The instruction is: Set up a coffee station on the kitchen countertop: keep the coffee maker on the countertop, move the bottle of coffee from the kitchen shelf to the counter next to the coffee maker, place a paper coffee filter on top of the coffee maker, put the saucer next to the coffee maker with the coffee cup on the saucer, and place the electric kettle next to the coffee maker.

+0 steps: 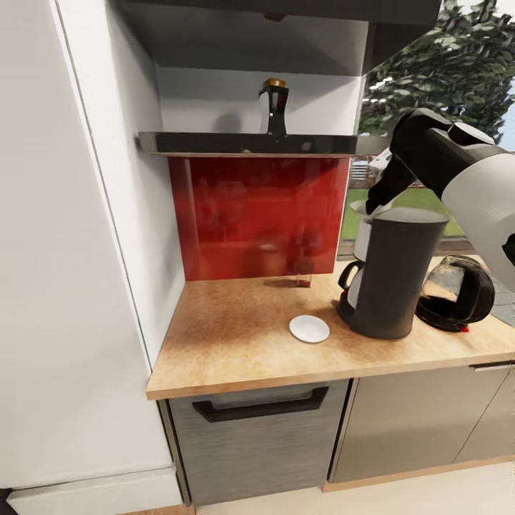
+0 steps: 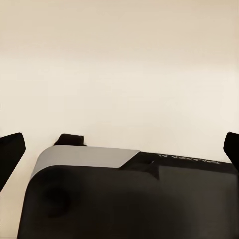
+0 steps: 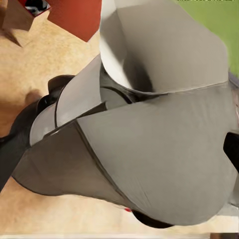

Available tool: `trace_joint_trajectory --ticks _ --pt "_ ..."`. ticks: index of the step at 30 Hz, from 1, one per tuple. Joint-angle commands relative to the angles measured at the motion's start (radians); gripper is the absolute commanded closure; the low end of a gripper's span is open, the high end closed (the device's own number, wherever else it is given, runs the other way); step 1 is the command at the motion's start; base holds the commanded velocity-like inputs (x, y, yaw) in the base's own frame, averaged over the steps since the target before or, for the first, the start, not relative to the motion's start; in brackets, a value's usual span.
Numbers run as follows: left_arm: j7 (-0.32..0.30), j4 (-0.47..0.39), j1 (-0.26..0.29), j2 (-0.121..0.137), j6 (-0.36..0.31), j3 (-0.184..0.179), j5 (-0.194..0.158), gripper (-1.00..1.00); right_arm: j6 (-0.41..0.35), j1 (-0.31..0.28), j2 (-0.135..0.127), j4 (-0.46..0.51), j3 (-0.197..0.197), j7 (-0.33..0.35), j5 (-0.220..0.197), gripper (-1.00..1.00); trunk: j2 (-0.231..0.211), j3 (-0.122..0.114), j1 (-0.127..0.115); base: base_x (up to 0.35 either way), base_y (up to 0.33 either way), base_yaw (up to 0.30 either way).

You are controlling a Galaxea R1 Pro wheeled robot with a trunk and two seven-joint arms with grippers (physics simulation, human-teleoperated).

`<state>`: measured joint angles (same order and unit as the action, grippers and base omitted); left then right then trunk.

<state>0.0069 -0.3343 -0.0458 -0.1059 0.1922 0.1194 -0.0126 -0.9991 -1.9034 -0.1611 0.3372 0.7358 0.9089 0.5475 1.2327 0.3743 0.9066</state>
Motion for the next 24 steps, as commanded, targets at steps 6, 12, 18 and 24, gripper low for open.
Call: trace_joint_trajectory --ticks 6,12,18,24 --pt "0.001 -0.002 0.000 -0.001 0.001 0.002 -0.001 -1.00 0.001 0.000 -0.020 0.003 -0.031 0.088 0.007 -1.00 0.001 0.001 0.000 -0.142 0.000 0.000" --pt "0.001 -0.002 -0.001 0.000 0.001 0.002 -0.001 -1.00 0.003 0.000 -0.040 0.003 -0.044 0.140 0.005 -1.00 0.001 0.001 0.000 -0.119 0.000 0.000" --pt "0.001 -0.002 -0.001 0.000 0.001 0.002 -0.001 -1.00 0.005 0.003 -0.060 0.003 -0.051 0.224 0.004 -1.00 0.001 0.001 0.000 -0.113 0.000 0.000" --pt "0.001 -0.002 0.000 0.000 0.001 0.002 -0.001 -1.00 0.115 0.013 -0.082 0.003 -0.051 0.389 -0.020 -1.00 0.001 0.001 0.000 -0.077 0.000 0.000"
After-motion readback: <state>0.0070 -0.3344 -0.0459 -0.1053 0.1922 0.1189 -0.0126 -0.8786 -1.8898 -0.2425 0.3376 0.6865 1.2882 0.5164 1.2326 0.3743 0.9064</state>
